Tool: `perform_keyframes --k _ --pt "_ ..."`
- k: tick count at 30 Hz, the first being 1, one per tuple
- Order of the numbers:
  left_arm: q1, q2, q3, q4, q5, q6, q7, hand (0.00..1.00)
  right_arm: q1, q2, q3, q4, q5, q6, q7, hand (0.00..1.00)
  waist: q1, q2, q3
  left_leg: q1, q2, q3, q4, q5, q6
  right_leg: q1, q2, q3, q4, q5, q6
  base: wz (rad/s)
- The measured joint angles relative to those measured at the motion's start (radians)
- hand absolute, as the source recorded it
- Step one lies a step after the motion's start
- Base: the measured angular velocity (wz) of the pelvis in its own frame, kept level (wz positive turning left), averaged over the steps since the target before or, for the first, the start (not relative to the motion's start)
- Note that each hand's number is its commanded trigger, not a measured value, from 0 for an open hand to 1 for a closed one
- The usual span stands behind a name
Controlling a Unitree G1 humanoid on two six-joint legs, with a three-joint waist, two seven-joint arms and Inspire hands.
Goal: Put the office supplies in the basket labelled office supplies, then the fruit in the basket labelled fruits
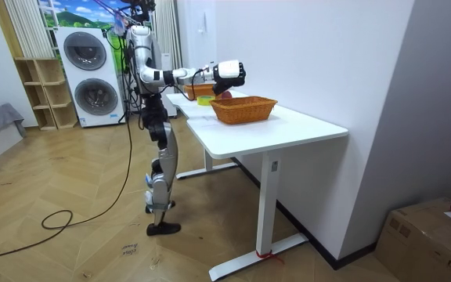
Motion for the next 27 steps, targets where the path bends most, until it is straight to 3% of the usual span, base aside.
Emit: perform_keyframes --k 1,3,4,6,11,14,27 --pt "-0.001 -0.001 0.0 -0.001 0.001 0.0 0.0 0.0 0.0 0.0 0.0 0.0 -0.009 0.0 0.0 0.87 0.0 0.001 -0.0001 0.0 0.0 0.0 0.0 0.0 0.0 0.0 0.0 0.001 0.0 0.0 0.0 0.0" --pt "0.0 -0.001 0.0 -0.001 0.002 0.001 0.001 0.0 0.003 0.0 0.0 0.001 -0.013 0.0 -0.002 0.35 0.0 0.005 0.0006 0.004 0.0 0.0 0.0 0.0 0.0 0.003 0.0 0.002 0.0 0.0 0.0 0.0" --pt "0.001 -0.001 -0.001 -0.001 0.003 0.001 0.002 0.0 0.009 0.0 0.002 0.003 -0.014 0.0 -0.004 0.0 0.003 0.006 0.0009 0.01 0.0 0.0 0.0 0.0 0.0 0.007 0.0 0.002 0.0 0.0 0.0 0.0" --pt "0.005 -0.001 -0.012 -0.001 0.002 0.004 0.003 0.0 0.011 0.0 0.02 0.021 -0.011 0.0 -0.008 0.0 0.001 0.013 0.0025 0.015 0.0 0.0 -0.001 0.0 0.0 0.01 0.0 0.002 0.0 0.0 0.0 0.0" --pt "0.006 -0.004 -0.038 -0.008 0.003 0.01 0.012 0.0 0.038 0.0 0.064 0.039 -0.01 0.001 0.001 0.0 0.001 0.021 -0.0051 0.014 0.0 -0.001 -0.001 0.0 0.0 0.012 0.0 0.001 0.002 0.0 0.0 0.0" --pt "0.005 -0.004 -0.039 -0.012 0.001 0.016 0.012 0.0 0.039 0.0 0.073 0.039 -0.008 0.001 0.001 0.0 0.0 0.026 -0.0051 0.017 0.0 -0.002 0.0 0.0 0.0 0.017 0.0 -0.002 0.001 0.0 0.0 0.0" --pt "-0.004 -0.001 -0.058 -0.021 -0.006 0.019 0.013 0.0 0.039 0.001 0.079 0.04 -0.008 0.002 0.002 0.0 -0.001 0.008 -0.0008 0.016 -0.001 -0.004 0.0 0.0 0.0 0.018 0.0 0.001 -0.001 0.0 0.0 0.0"
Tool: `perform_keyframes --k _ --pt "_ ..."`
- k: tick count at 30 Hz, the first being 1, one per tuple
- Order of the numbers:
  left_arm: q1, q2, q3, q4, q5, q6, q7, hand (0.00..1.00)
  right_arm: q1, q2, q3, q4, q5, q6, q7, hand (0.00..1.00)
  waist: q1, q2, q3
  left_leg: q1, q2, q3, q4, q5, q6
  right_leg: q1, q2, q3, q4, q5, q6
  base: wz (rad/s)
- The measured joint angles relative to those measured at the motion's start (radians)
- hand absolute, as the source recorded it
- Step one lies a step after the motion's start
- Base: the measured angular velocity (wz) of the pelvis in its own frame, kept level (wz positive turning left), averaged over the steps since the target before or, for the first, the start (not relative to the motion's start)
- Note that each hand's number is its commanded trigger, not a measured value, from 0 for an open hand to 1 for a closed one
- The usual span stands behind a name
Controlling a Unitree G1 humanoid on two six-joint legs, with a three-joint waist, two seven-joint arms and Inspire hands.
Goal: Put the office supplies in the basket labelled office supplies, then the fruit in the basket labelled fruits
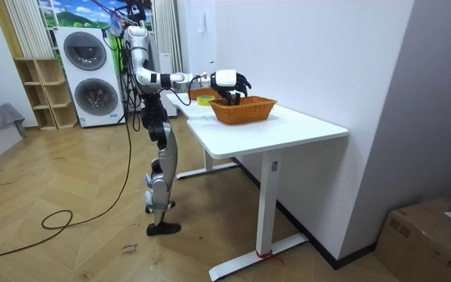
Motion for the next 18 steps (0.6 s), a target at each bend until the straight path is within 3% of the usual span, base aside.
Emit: perform_keyframes --k 18 --pt "-0.002 0.0 -0.004 0.0 0.0 0.0 0.0 0.0 0.0 0.0 0.0 0.0 0.0 0.0 0.0 0.0 0.0 0.002 0.0001 0.0 0.0 0.0 0.0 0.0 0.0 0.0 0.0 0.0 0.001 0.0 0.0 0.0"
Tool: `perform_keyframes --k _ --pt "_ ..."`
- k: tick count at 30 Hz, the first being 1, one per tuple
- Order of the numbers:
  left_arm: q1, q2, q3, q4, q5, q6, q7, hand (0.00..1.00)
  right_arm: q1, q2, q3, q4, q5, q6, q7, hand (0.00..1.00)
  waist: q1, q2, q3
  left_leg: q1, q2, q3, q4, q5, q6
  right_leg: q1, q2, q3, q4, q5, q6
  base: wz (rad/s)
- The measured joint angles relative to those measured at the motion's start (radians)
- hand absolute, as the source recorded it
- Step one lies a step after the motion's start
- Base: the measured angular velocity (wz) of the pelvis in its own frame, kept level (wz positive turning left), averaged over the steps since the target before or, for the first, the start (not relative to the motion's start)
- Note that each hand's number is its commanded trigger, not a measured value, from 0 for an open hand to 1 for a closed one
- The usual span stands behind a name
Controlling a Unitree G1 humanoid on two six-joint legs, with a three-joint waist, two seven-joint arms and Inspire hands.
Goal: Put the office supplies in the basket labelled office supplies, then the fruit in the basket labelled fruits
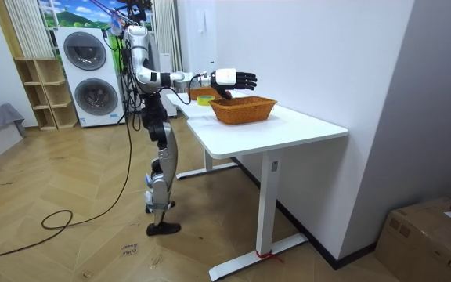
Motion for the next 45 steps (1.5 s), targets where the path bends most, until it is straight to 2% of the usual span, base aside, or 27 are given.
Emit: perform_keyframes --k 14,20,22,26,31,37,38,45 --pt "-0.005 0.0 -0.006 0.001 -0.002 -0.001 0.0 0.0 0.0 0.0 0.0 0.0 -0.002 -0.001 0.0 0.0 0.002 -0.005 -0.004 0.0 0.0 0.0 0.0 0.0 0.0 0.0 0.0 0.0 0.001 0.0 0.0 0.0" --pt "-0.011 0.0 -0.005 0.009 -0.002 -0.002 -0.001 0.0 0.0 0.0 0.0 -0.001 -0.008 -0.001 0.0 0.0 0.003 -0.007 -0.0028 0.001 0.0 0.0 0.0 0.0 0.0 0.0 0.0 0.001 0.001 0.0 0.0 0.0" --pt "-0.014 0.0 -0.006 0.014 -0.002 -0.003 -0.001 0.0 0.0 0.0 0.0 -0.003 -0.006 -0.001 0.0 0.0 0.004 -0.005 0.0 0.0 0.0 0.0 -0.001 0.0 0.0 -0.001 0.0 -0.001 0.001 0.0 0.0 0.0" --pt "-0.018 0.0 -0.006 0.014 -0.001 -0.019 -0.001 0.0 -0.001 0.0 0.0 -0.045 -0.01 -0.003 -0.001 0.0 0.012 -0.009 -0.0003 -0.004 0.0 0.002 -0.001 0.0 0.0 -0.009 0.0 -0.002 0.006 0.0 0.0 -0.02" --pt "-0.018 0.005 -0.008 0.013 -0.001 -0.031 -0.004 0.0 -0.008 0.0 0.0 -0.09 -0.009 -0.03 -0.003 0.0 0.026 -0.01 0.0046 -0.004 0.001 0.006 -0.001 0.0 0.0 -0.011 0.001 0.002 0.006 0.0 0.0 -0.02" --pt "-0.021 0.005 -0.021 0.022 -0.001 -0.039 -0.001 0.0 -0.014 0.001 0.032 -0.197 0.041 -0.033 -0.004 0.0 0.036 -0.007 0.0048 -0.008 0.002 0.014 -0.001 0.0 0.0 -0.02 0.002 0.004 0.014 0.0 0.0 0.0" --pt "-0.021 0.005 -0.025 0.022 -0.001 -0.039 0.0 0.0 -0.014 0.001 0.042 -0.211 0.058 -0.045 -0.005 0.0 0.036 -0.006 0.0048 -0.008 0.003 0.016 -0.001 0.0 0.0 -0.019 0.002 0.005 0.014 0.0 0.0 0.0" --pt "-0.032 0.005 -0.051 0.046 -0.001 -0.04 0.001 0.0 -0.06 0.002 0.071 -0.213 0.157 -0.058 -0.005 0.0 0.052 -0.002 0.0034 -0.007 0.002 0.016 -0.002 0.0 0.0 -0.016 0.001 0.003 0.016 0.0 0.0 0.0"
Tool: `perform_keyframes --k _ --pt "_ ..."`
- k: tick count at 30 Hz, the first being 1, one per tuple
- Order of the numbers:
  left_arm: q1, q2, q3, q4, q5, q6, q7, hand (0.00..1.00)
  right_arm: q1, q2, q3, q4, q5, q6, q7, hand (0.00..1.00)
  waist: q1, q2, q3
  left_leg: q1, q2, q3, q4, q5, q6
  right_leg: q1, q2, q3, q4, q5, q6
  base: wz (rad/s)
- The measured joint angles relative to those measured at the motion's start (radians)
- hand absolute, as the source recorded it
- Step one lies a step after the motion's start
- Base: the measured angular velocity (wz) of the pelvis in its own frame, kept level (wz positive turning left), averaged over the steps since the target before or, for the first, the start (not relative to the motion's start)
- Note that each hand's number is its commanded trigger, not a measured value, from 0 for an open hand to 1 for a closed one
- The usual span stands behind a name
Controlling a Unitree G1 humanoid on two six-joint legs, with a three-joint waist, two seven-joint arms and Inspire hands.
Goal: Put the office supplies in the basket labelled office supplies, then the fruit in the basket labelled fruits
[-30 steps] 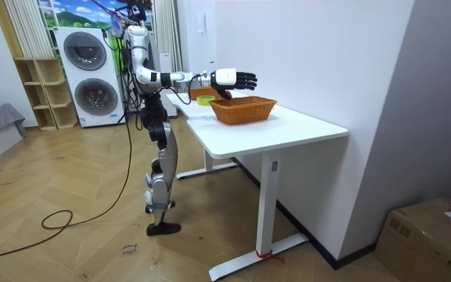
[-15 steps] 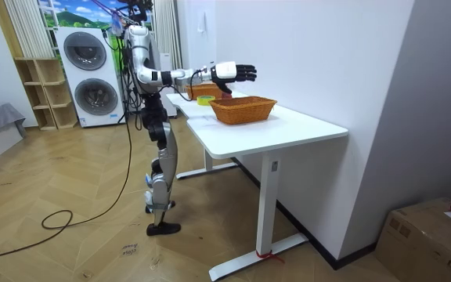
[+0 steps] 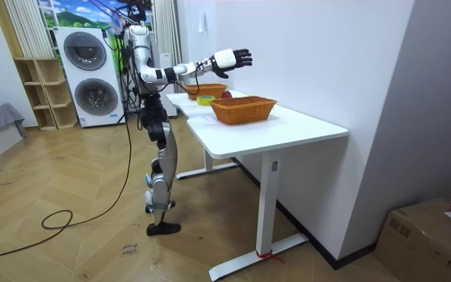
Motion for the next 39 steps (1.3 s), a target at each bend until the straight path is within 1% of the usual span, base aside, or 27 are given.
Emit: perform_keyframes --k 3,6,7,10,13,14,16,18,19,20,22,24,25,28,29,30,31,32,34,35,37,39 --pt "-0.003 -0.001 -0.015 0.017 0.0 0.0 0.0 0.0 -0.02 0.001 0.019 0.0 0.042 0.0 -0.002 0.0 0.004 0.001 -0.0001 -0.002 0.0 0.0 0.0 0.0 0.0 -0.003 0.0 0.0 0.0 0.0 0.0 0.0" --pt "-0.001 -0.001 -0.021 0.016 0.003 0.001 0.0 0.0 -0.023 0.001 0.061 0.001 0.047 -0.001 0.005 0.0 0.007 -0.003 -0.0027 -0.013 0.0 0.0 0.002 0.0 0.0 -0.012 0.0 -0.001 0.0 0.0 -0.001 0.0" --pt "0.002 -0.001 -0.021 0.017 0.003 0.001 -0.001 0.0 -0.023 0.001 0.082 0.005 0.05 0.0 0.007 0.0 0.009 -0.008 -0.0061 -0.017 0.0 -0.001 0.002 0.001 0.0 -0.016 -0.001 -0.002 0.0 0.001 -0.001 0.0" --pt "0.0 0.003 -0.023 0.016 0.001 0.007 0.0 0.0 -0.025 0.001 0.115 0.008 0.07 0.001 0.028 0.0 0.023 -0.013 -0.009 -0.028 0.0 -0.002 0.006 0.001 0.0 -0.026 -0.001 -0.003 0.0 0.001 -0.001 0.0" --pt "-0.004 0.007 -0.026 0.014 -0.001 0.009 0.002 0.0 -0.035 0.001 0.143 0.009 0.094 0.001 0.037 0.0 0.034 -0.02 -0.0072 -0.044 -0.001 -0.003 0.012 0.002 0.001 -0.038 -0.002 -0.004 -0.001 0.001 -0.001 0.0" --pt "-0.004 0.011 -0.033 0.016 -0.001 0.008 0.003 0.0 -0.053 0.001 0.166 0.016 0.102 0.001 0.038 0.0 0.039 -0.023 -0.0048 -0.053 -0.001 -0.002 0.015 0.002 0.001 -0.046 -0.003 -0.006 -0.001 0.002 -0.001 0.0" --pt "-0.008 0.016 -0.055 0.016 -0.011 0.01 0.005 0.0 -0.078 0.001 0.201 0.024 0.123 0.001 0.043 0.0 0.044 -0.022 -0.0044 -0.065 0.0 -0.001 0.018 0.002 0.001 -0.058 -0.003 -0.007 -0.001 0.004 -0.002 -0.02" --pt "-0.017 0.017 -0.074 0.017 -0.031 0.011 0.006 0.0 -0.1 0.002 0.232 0.04 0.145 0.001 0.044 0.0 0.058 -0.02 -0.0045 -0.078 0.0 0.001 0.02 0.002 0.001 -0.072 -0.003 -0.008 0.0 0.004 -0.002 0.0" --pt "-0.024 0.017 -0.082 0.016 -0.046 0.012 0.007 0.0 -0.119 0.004 0.255 0.05 0.151 0.001 0.046 0.0 0.06 -0.02 -0.0033 -0.09 0.0 -0.003 0.024 0.003 0.002 -0.078 -0.005 -0.016 -0.001 0.006 -0.002 0.11" --pt "-0.03 0.016 -0.083 0.015 -0.05 0.012 0.007 0.0 -0.132 0.009 0.27 0.053 0.151 0.001 0.046 0.0 0.059 -0.02 -0.0039 -0.105 -0.001 -0.008 0.03 0.003 0.002 -0.088 -0.006 -0.023 -0.001 0.006 -0.002 0.16" --pt "-0.04 0.016 -0.083 0.014 -0.05 0.014 0.007 0.0 -0.149 0.011 0.284 0.058 0.149 0.001 0.046 0.0 0.059 -0.019 -0.003 -0.119 -0.002 -0.019 0.036 0.003 0.002 -0.097 -0.006 -0.03 -0.001 0.007 -0.002 0.17" --pt "-0.044 0.016 -0.083 0.012 -0.054 0.014 0.007 0.0 -0.173 0.024 0.285 0.079 0.145 0.001 0.046 0.0 0.062 -0.016 -0.0012 -0.133 -0.002 -0.026 0.041 0.003 0.002 -0.103 -0.007 -0.04 -0.002 0.007 -0.003 0.14" --pt "-0.046 0.016 -0.083 0.012 -0.073 0.014 0.007 0.0 -0.188 0.037 0.284 0.1 0.14 0.001 0.042 0.0 0.059 -0.014 0.0001 -0.137 -0.003 -0.031 0.042 0.004 0.003 -0.105 -0.009 -0.054 -0.002 0.008 -0.002 0.13" --pt "-0.047 0.015 -0.084 0.012 -0.101 0.014 0.007 0.0 -0.19 0.055 0.291 0.113 0.108 0.001 0.039 0.0 0.068 -0.01 0.0027 -0.147 -0.002 -0.032 0.041 0.004 0.003 -0.113 -0.01 -0.059 -0.002 0.008 -0.002 0.03" --pt "-0.049 0.016 -0.082 0.013 -0.111 0.013 0.009 0.0 -0.19 0.057 0.295 0.114 0.108 0.001 0.039 0.0 0.073 -0.01 0.0019 -0.155 -0.003 -0.034 0.043 0.004 0.003 -0.124 -0.01 -0.06 -0.002 0.008 -0.002 0.0" --pt "-0.049 0.016 -0.082 0.013 -0.111 0.012 0.01 0.0 -0.19 0.057 0.298 0.114 0.108 0.001 0.039 0.0 0.075 -0.01 0.002 -0.159 -0.003 -0.036 0.046 0.004 0.003 -0.127 -0.01 -0.061 -0.002 0.008 -0.003 0.0" --pt "-0.048 0.016 -0.083 0.017 -0.112 0.011 0.017 0.0 -0.19 0.056 0.308 0.114 0.106 0.001 0.036 0.0 0.08 -0.013 -0.0008 -0.167 -0.003 -0.039 0.049 0.004 0.003 -0.131 -0.01 -0.062 -0.002 0.008 -0.003 0.0" --pt "-0.046 0.016 -0.085 0.018 -0.118 0.012 0.031 0.0 -0.195 0.056 0.325 0.122 0.107 0.001 0.033 0.0 0.087 -0.009 0.0023 -0.167 -0.003 -0.04 0.049 0.004 0.003 -0.133 -0.01 -0.062 -0.002 0.008 -0.003 0.0" --pt "-0.038 0.016 -0.091 0.018 -0.125 0.014 0.045 0.0 -0.204 0.056 0.352 0.14 0.105 0.005 0.034 0.0 0.096 -0.009 0.0024 -0.167 -0.003 -0.043 0.049 0.004 0.003 -0.132 -0.01 -0.063 -0.003 0.008 -0.003 0.04" --pt "-0.035 0.016 -0.091 0.017 -0.125 0.017 0.046 0.0 -0.205 0.056 0.364 0.14 0.104 0.012 0.035 0.0 0.103 -0.008 0.0026 -0.167 -0.003 -0.045 0.049 0.004 0.002 -0.133 -0.01 -0.065 -0.004 0.008 -0.003 0.05" --pt "-0.029 0.016 -0.091 0.015 -0.126 0.025 0.047 0.0 -0.21 0.056 0.376 0.153 0.102 0.013 0.035 0.0 0.113 -0.008 0.0031 -0.167 -0.003 -0.044 0.048 0.004 0.003 -0.132 -0.011 -0.065 -0.004 0.008 -0.003 0.0" --pt "-0.021 0.016 -0.091 0.015 -0.126 0.03 0.048 0.0 -0.225 0.056 0.393 0.178 0.102 0.022 0.035 0.0 0.114 -0.008 0.003 -0.169 -0.002 -0.045 0.048 0.005 0.003 -0.132 -0.011 -0.066 -0.004 0.008 -0.003 0.02"
